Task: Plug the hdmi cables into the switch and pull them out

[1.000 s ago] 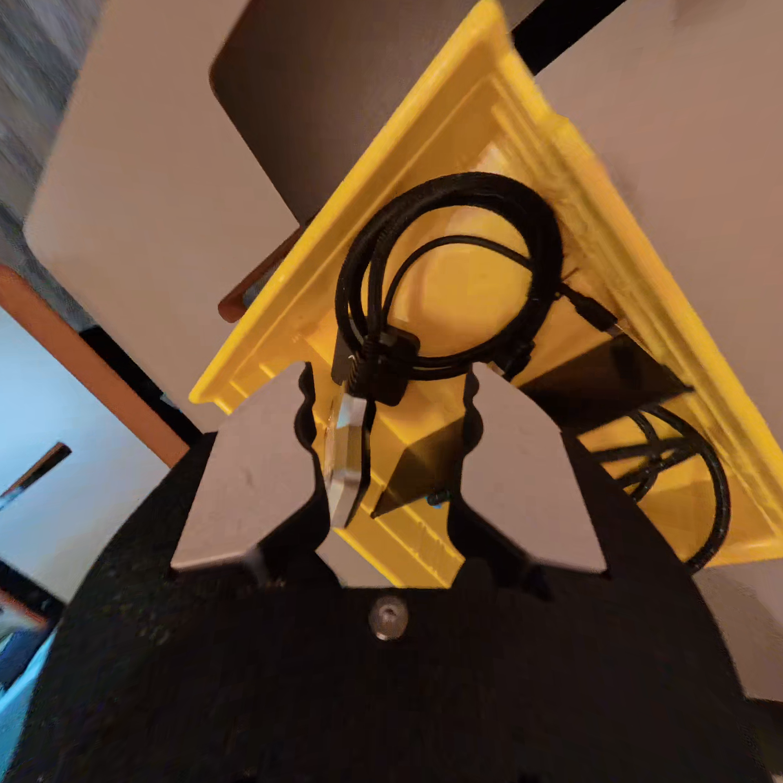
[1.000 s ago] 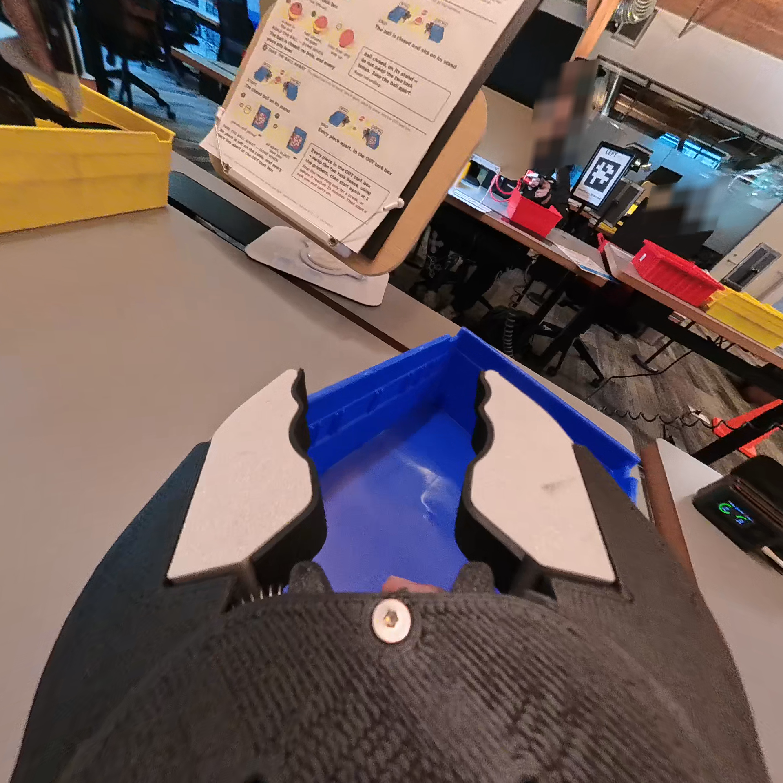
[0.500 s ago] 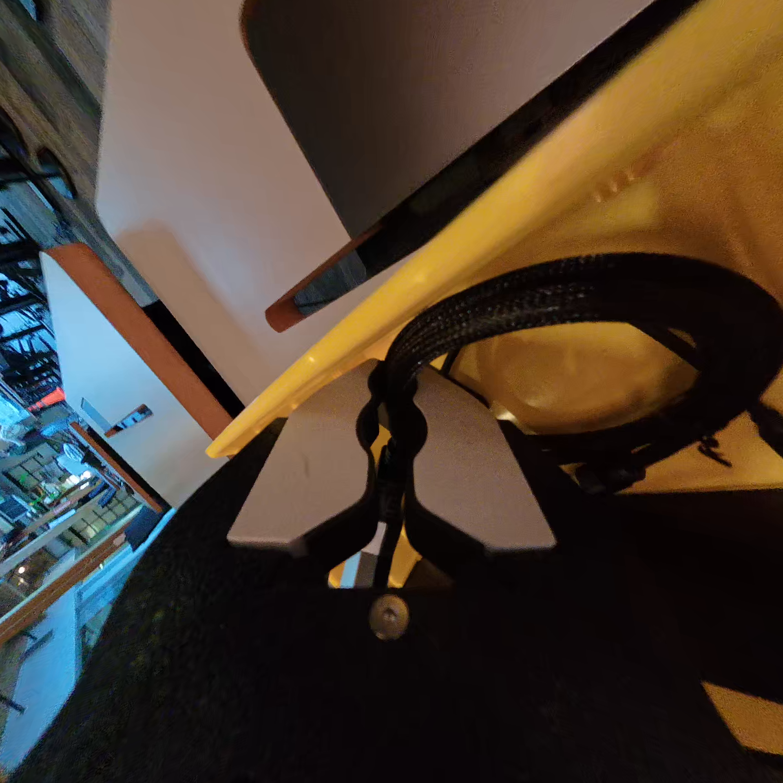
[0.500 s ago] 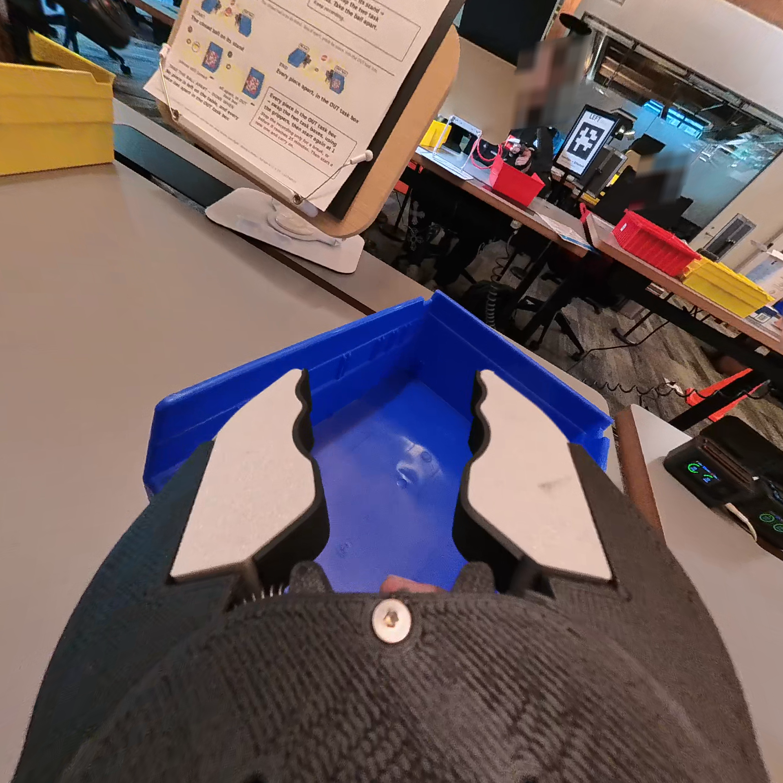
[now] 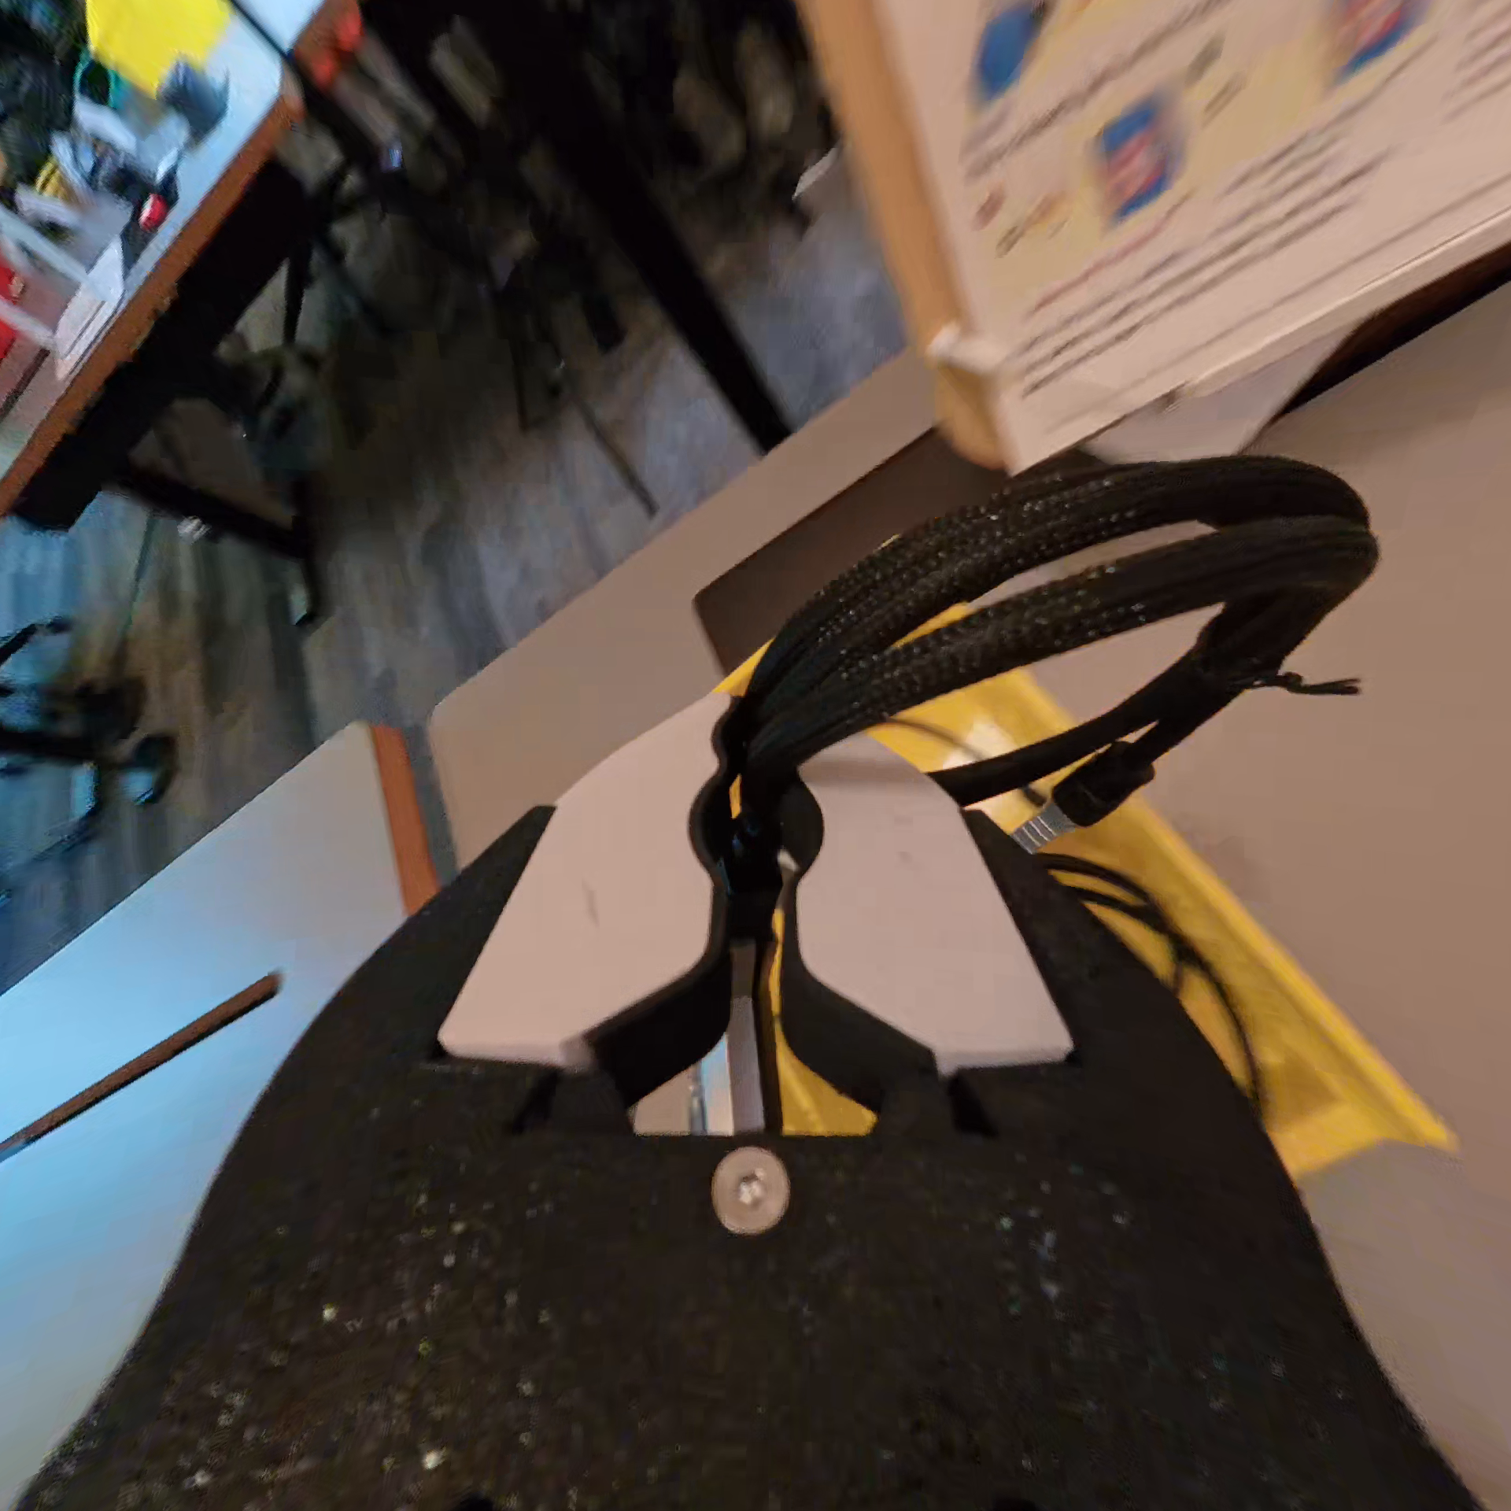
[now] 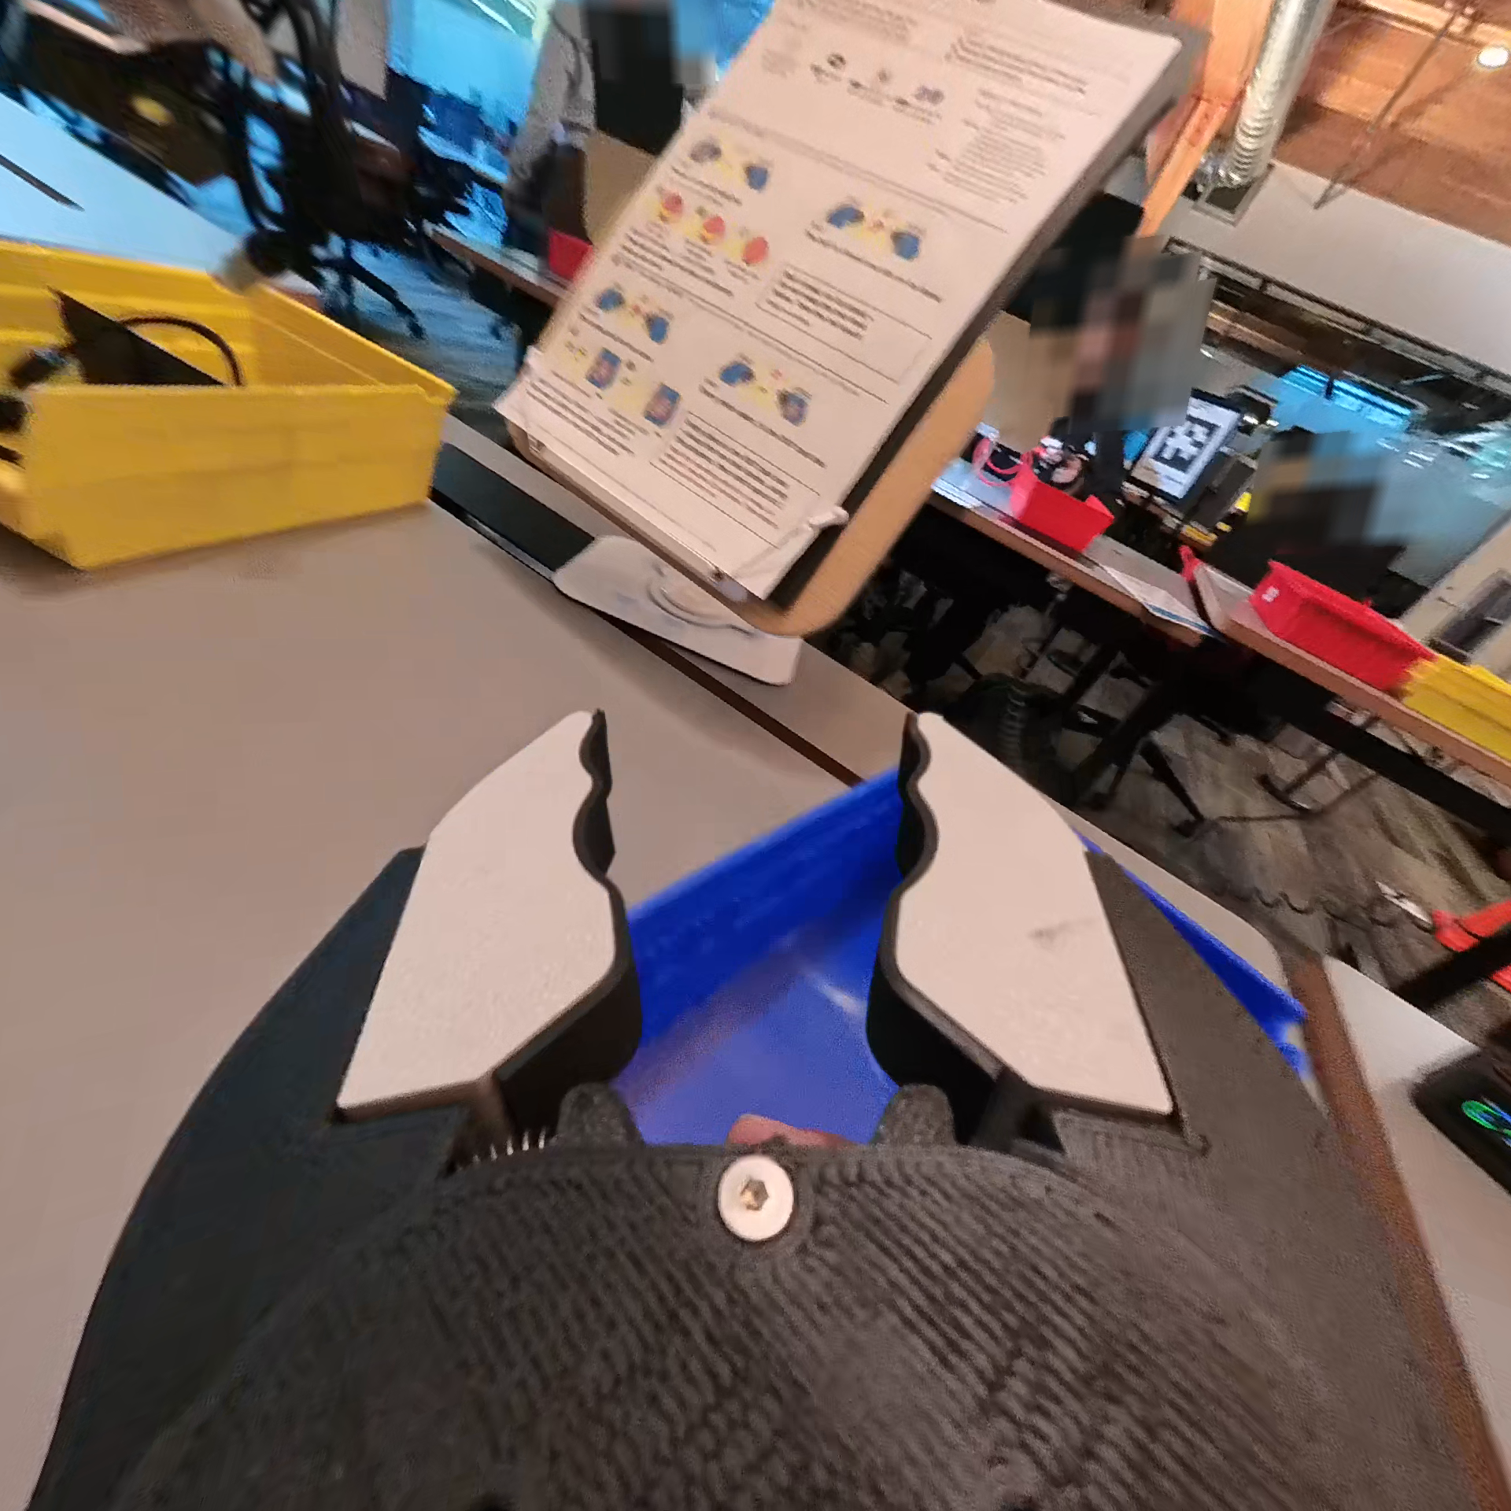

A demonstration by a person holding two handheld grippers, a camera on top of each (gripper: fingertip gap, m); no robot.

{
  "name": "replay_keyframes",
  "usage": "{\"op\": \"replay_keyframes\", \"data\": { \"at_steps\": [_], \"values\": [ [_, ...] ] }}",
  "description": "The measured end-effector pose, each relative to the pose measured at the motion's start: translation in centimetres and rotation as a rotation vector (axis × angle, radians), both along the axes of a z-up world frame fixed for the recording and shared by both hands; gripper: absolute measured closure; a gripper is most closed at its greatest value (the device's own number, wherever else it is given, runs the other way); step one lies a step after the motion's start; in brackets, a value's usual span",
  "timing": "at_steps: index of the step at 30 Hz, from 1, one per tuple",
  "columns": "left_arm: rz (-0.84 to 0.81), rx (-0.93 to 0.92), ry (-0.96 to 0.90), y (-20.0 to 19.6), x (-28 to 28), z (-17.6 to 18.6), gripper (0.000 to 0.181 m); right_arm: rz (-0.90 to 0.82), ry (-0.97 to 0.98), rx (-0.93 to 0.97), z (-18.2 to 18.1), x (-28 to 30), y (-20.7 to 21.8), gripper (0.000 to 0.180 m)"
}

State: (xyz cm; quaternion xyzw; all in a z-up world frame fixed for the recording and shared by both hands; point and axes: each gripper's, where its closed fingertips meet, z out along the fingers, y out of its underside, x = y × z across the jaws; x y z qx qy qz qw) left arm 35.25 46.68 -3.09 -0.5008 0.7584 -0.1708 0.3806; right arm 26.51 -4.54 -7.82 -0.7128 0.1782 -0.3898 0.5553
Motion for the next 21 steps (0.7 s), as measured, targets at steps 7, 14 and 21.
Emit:
{"op": "replay_keyframes", "data": {
  "at_steps": [7,14,21],
  "values": [
    [-0.390,-0.516,-0.078,-16.1,-9.0,4.4,0.174,0.333,0.077,0.063,-1.8,-4.8,9.4,0.106],
    [-0.911,-0.754,0.029,-33.3,-20.6,3.0,0.174,0.616,0.136,0.142,-3.1,-9.6,14.8,0.092],
    [-1.129,-0.625,0.132,-40.1,-24.9,0.7,0.174,0.990,0.115,0.144,-2.8,-16.2,16.0,0.149]
  ]
}}
